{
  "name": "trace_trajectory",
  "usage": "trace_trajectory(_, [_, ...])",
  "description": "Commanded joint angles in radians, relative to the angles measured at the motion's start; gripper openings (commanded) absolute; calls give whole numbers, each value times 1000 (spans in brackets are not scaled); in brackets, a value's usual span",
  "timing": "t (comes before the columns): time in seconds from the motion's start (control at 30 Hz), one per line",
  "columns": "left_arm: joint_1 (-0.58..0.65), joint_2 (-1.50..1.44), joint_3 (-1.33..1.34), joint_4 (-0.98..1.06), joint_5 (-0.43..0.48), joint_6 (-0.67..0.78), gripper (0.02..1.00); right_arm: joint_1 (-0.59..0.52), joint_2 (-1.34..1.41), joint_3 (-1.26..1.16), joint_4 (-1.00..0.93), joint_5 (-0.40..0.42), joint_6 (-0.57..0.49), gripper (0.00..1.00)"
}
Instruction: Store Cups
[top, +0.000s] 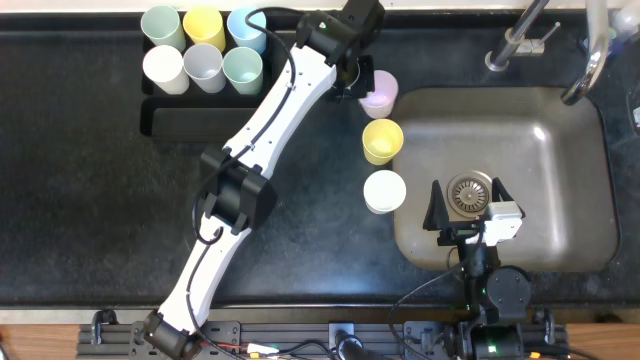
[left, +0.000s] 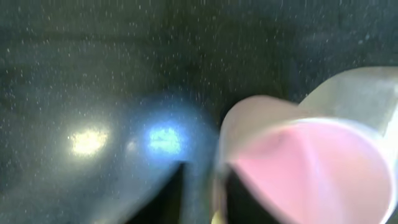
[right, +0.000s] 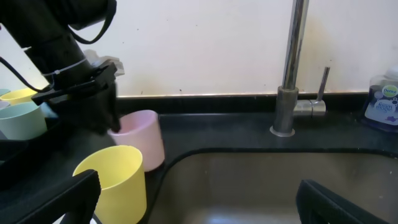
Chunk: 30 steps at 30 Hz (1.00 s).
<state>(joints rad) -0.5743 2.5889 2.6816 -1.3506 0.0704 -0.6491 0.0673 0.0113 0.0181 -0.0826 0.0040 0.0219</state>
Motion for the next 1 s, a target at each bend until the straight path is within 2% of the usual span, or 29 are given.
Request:
trace_trajectory(0.03, [13,12,43,10,-24,-11,36,5,-8,-13,5,-4,-3,996])
trace_trajectory(0.2, [64,-126,65,-3,-51,-10,36,5,-8,-13,5,-4,-3,998])
trace_trajectory(0.37, [179,-375,65,-153,-63,-17,36,5,-8,-13,5,-4,-3,998])
trace_trajectory(0.43, [238,-471,60,-229,-96,-42,36,5,-8,-13,5,-4,-3,996])
trace_trajectory(0.5, [312,-570,36,-329,-168,-83,38,5,-8,-13,5,-4,-3,996])
trace_trajectory(0.63, [482,-777,-173,-335,-193,-67,36,5,-8,-13,5,-4,-3,996])
trace_trajectory(0.73, [628,-958,-485,-278,-195,-71,36,5,-8,-13,5,-4,-3,998])
trace_trajectory(0.83, [745,-1135,-871,-80,-149,-43,36,5,-8,-13,5,-4,-3,998])
trace_trajectory(1.0, [858,-1293,-1382,318,83,-3,36,5,-8,-13,5,-4,-3,996])
